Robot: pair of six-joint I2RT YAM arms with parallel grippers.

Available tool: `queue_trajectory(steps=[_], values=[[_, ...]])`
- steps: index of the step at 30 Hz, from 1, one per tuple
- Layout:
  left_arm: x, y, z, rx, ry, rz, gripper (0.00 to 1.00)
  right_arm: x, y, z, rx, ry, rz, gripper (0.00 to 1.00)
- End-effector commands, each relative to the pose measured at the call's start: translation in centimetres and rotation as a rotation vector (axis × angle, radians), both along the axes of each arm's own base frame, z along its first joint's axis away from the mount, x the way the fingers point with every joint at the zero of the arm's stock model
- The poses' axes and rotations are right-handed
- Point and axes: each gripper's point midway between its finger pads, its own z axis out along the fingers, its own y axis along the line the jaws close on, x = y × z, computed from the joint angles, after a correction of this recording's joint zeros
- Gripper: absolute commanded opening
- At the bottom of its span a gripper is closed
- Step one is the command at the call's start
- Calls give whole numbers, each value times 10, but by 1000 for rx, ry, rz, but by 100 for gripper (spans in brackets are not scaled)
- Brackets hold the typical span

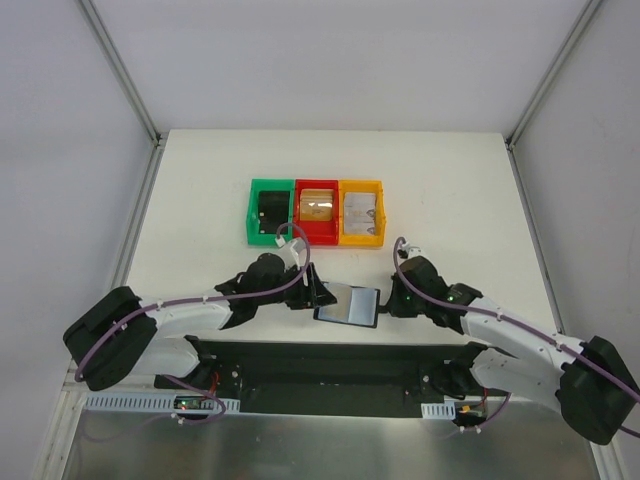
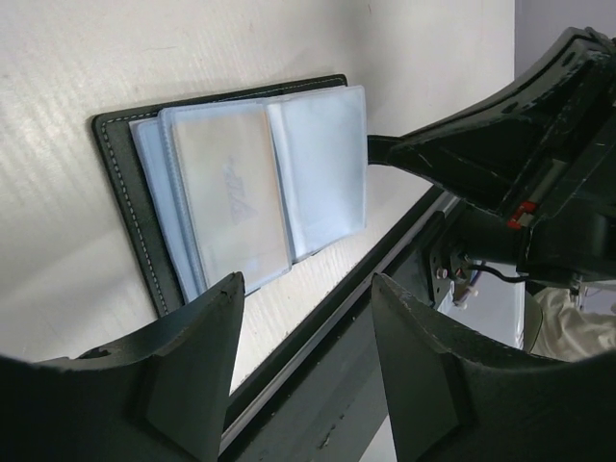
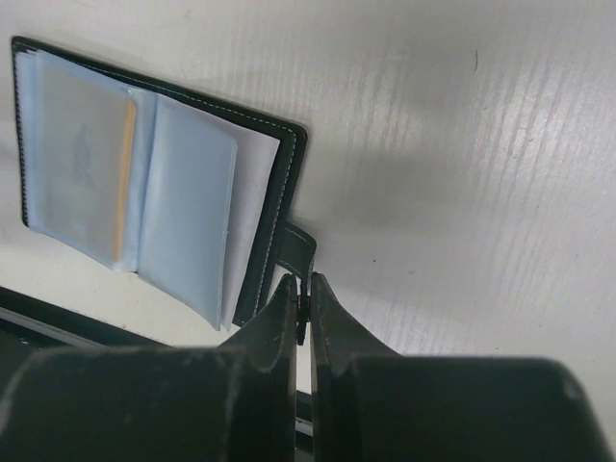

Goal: Take the credit cards out of the card holder
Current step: Remove the credit card from the card holder.

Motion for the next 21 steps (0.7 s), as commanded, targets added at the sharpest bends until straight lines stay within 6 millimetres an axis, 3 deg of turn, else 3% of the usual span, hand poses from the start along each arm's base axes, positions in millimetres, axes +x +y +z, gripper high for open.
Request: queue_trajectory(steps=[1, 7, 15, 21], values=[[2, 4, 9, -40, -12, 61, 55, 9, 15, 30, 110, -47, -33, 0], [-2, 9, 4, -7, 7, 56, 54, 0, 17, 25, 143, -17, -35, 0], [-11, 32, -18, 71, 65, 73, 54, -14, 21, 10, 152, 18, -21, 0], [-16, 24, -4, 12, 56, 26, 55, -17, 24, 4, 160, 24, -21, 0]])
